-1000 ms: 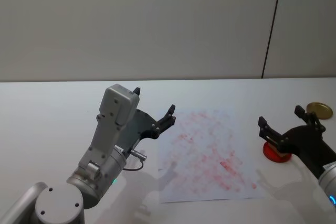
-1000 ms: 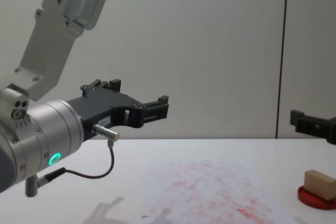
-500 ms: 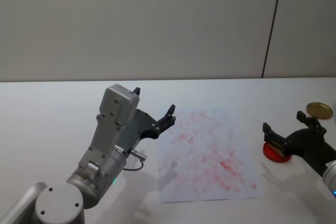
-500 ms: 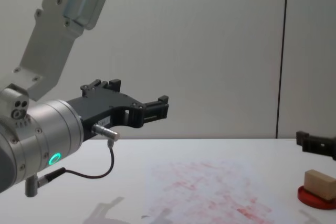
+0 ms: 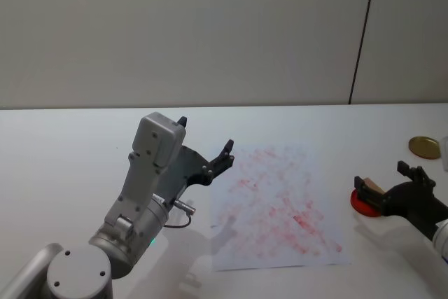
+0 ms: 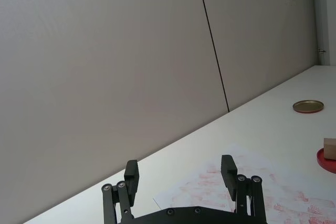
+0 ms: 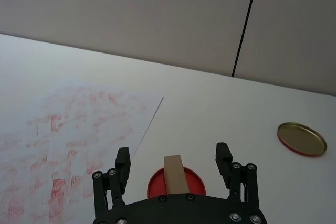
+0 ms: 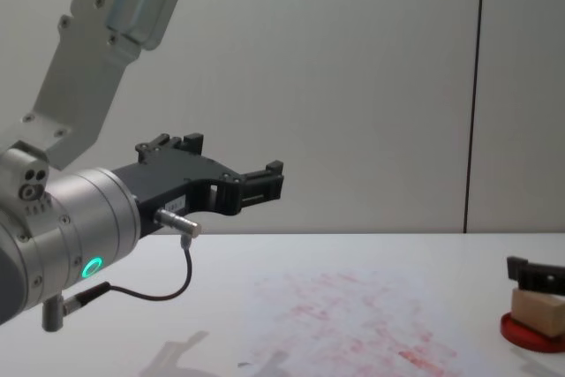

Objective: Use the one hand to pick up the stamp and affix it onto the A4 paper.

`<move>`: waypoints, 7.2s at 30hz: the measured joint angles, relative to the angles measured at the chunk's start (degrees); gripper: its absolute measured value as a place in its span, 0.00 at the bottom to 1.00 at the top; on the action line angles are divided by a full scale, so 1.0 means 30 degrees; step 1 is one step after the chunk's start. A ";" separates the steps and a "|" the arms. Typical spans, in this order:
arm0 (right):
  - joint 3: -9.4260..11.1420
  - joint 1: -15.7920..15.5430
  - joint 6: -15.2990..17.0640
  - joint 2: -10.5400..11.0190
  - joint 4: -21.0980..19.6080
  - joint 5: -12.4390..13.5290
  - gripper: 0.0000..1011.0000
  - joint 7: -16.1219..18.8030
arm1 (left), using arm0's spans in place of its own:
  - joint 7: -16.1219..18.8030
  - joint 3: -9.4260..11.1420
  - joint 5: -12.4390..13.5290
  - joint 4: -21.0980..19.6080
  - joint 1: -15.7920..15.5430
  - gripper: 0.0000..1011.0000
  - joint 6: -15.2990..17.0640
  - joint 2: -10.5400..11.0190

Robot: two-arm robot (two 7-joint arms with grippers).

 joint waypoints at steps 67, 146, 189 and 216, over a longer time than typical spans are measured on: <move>-0.0519 0.0796 -0.1548 -0.0502 0.1482 -0.0941 0.22 0.1856 | 0.0000 0.0000 0.0001 0.0001 0.0000 0.98 0.0000 0.0001; -0.1413 0.2126 0.0845 -0.1579 0.1938 -0.0885 0.22 0.3435 | 0.0000 0.0000 0.0001 0.0000 0.0000 0.98 0.0000 0.0001; 0.0077 0.1965 0.1196 -0.0063 0.2343 -0.0951 0.22 0.2409 | 0.0000 -0.0001 0.0000 0.0000 0.0000 0.98 0.0000 0.0000; 0.0075 0.1567 0.1531 0.0130 0.2611 -0.0923 0.39 0.2448 | 0.0000 0.0000 0.0001 0.0000 0.0000 0.98 0.0000 0.0001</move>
